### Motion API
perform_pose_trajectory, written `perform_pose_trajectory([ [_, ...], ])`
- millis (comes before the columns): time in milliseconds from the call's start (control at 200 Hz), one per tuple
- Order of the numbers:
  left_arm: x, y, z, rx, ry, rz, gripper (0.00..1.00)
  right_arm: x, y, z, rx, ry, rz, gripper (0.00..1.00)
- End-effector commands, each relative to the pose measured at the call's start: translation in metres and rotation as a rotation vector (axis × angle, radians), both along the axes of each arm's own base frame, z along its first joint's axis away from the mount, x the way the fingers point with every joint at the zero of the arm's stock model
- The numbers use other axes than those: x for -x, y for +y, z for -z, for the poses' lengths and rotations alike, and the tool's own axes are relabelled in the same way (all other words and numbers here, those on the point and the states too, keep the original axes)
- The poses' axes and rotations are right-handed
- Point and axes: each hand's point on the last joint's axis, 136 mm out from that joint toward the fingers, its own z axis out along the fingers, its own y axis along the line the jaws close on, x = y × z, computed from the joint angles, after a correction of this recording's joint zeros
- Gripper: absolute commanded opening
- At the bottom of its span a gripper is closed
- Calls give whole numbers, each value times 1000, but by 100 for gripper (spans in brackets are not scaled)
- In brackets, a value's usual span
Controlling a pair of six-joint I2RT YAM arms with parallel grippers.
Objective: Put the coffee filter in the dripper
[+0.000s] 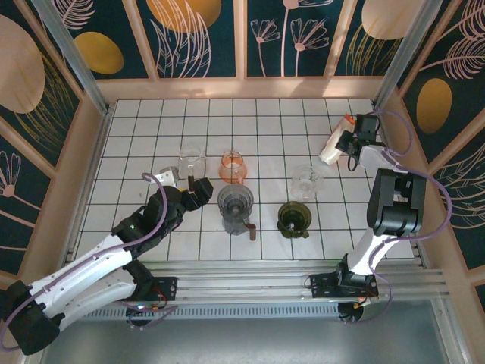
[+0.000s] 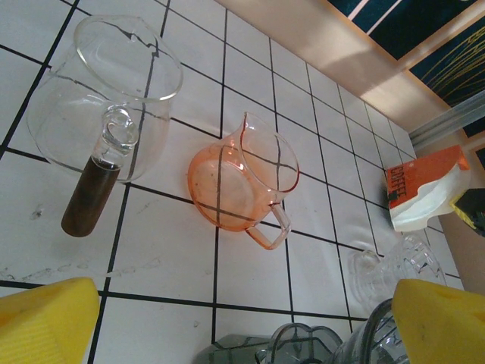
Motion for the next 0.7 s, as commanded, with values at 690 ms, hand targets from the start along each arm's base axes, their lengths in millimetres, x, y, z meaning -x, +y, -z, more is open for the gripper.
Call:
perform_pose_trajectory([
  [690,1,-2,-3,8,-15,13,99,-48,141,-56,275,-57,-346,0],
])
